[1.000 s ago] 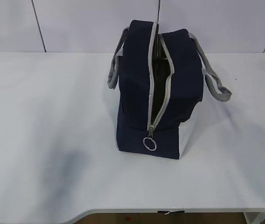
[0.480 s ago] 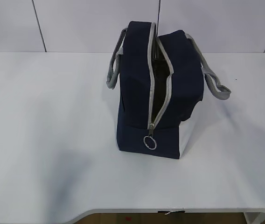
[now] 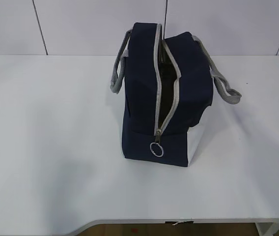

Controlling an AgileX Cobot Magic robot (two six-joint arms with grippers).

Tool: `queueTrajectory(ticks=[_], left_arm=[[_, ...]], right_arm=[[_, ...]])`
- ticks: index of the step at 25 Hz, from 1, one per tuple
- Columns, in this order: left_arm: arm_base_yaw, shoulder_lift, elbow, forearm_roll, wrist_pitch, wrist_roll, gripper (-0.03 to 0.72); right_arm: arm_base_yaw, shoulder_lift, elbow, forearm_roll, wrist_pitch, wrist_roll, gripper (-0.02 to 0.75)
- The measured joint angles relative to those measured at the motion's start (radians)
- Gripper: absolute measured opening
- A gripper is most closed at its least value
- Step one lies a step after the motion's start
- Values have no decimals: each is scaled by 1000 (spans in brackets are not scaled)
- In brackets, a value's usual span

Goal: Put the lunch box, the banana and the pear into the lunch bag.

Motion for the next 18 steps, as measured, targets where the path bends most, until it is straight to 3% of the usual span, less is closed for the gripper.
queueTrajectory(ticks=[4, 11, 18], left_arm=[[-24, -69, 7, 91, -10, -51, 259], [-161, -182, 19, 453, -16, -250, 255], [-171, -288, 159, 528, -35, -343, 255]], right_arm=[[0, -71, 34, 6, 1, 5, 422], [2, -200, 193, -2, 3, 5, 422], [2, -351, 351, -2, 5, -17, 422]])
